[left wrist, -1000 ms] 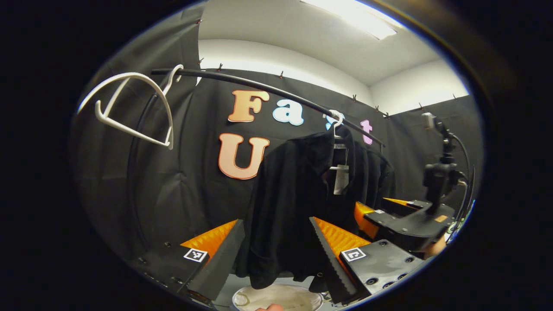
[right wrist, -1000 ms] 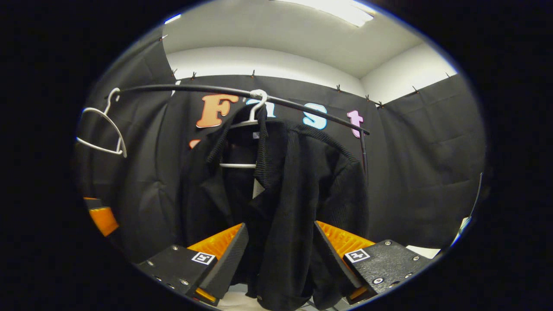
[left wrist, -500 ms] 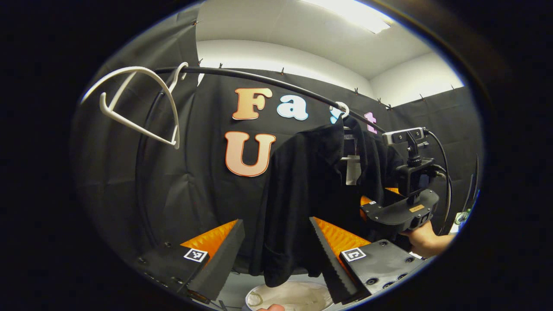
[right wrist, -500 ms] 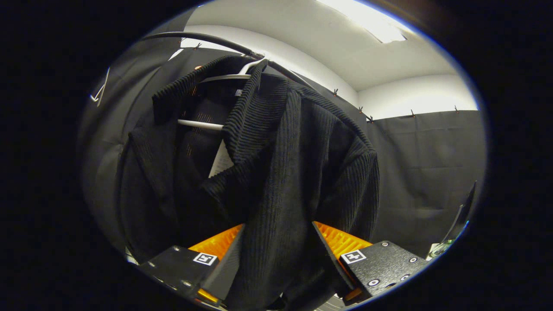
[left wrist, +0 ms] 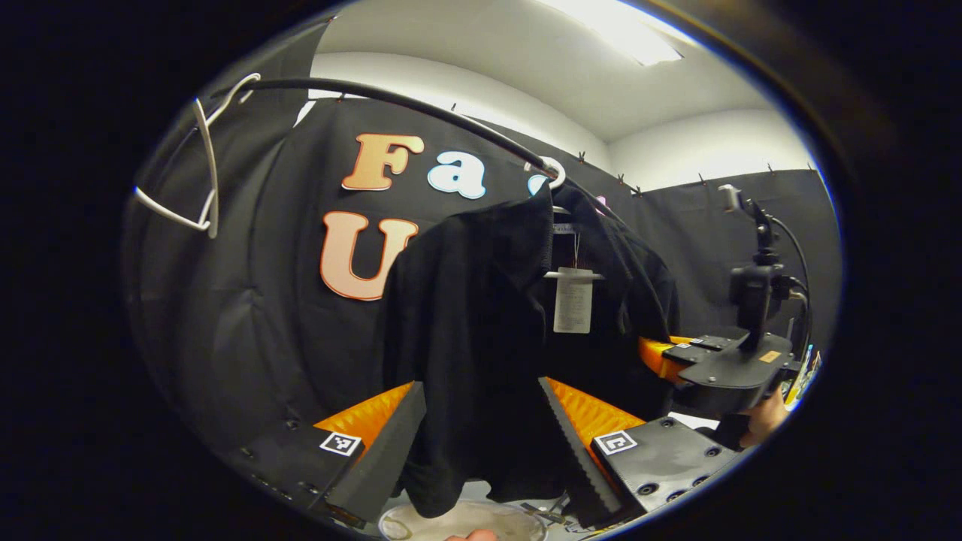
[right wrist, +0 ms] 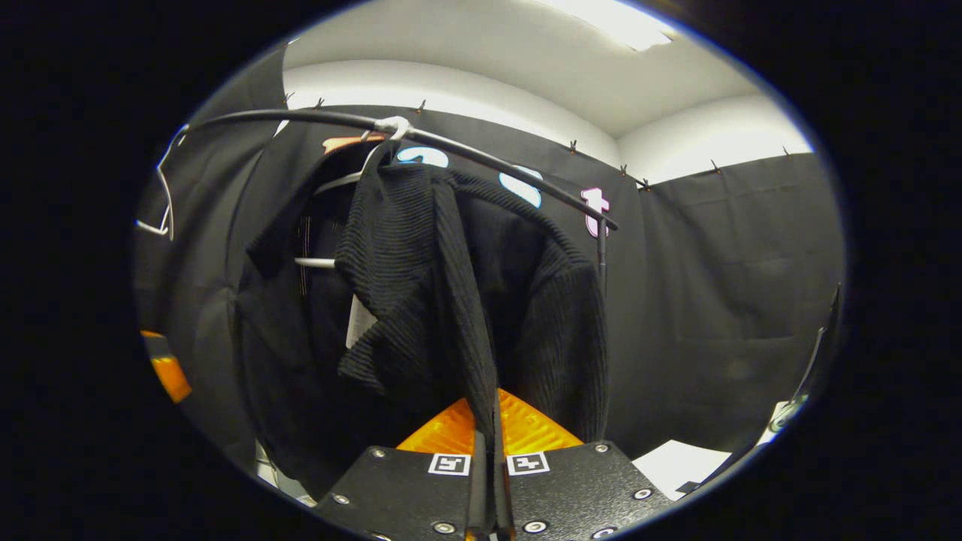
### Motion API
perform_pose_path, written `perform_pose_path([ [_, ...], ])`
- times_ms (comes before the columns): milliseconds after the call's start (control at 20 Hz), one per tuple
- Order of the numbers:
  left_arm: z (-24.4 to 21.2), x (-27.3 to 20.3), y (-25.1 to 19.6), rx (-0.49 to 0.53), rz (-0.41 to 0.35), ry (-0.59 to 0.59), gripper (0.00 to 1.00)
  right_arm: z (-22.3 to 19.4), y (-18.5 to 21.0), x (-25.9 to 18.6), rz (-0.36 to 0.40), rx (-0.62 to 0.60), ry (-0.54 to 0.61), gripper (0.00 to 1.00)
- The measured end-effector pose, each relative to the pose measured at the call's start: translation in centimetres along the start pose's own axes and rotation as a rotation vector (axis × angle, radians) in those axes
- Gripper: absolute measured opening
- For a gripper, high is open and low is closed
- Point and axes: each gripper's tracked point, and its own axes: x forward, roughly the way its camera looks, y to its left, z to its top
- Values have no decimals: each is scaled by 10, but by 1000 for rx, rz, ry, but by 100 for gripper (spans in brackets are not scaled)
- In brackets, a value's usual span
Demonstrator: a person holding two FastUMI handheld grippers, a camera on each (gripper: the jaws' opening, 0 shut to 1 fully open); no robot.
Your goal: Grasp the clothes on the hanger with both hands and then place them into the laundry hamper below.
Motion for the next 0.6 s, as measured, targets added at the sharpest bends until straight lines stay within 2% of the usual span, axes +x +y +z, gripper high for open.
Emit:
perform_pose_path([
  [50,-2,17,-5,0,-19,-6,97,4,-3,-7,5,27,-2,10],
  [100,-3,35,-11,4,-32,-12,100,5,-6,-12,14,50,-1,10],
  [150,-4,50,-13,10,-30,-18,100,5,-7,-14,23,66,1,2],
  [200,-4,66,-15,15,-23,-21,93,5,-9,-15,28,74,1,2],
  [350,-11,106,-16,22,7,-18,93,8,-8,-21,48,79,-9,3],
  [400,-11,116,-16,26,10,-24,96,10,-7,-22,56,84,-10,0],
  [550,-6,143,-5,65,37,-78,96,12,-6,-26,72,92,-7,3],
  [600,-1,147,2,76,46,-97,100,13,-6,-27,76,91,-10,3],
])
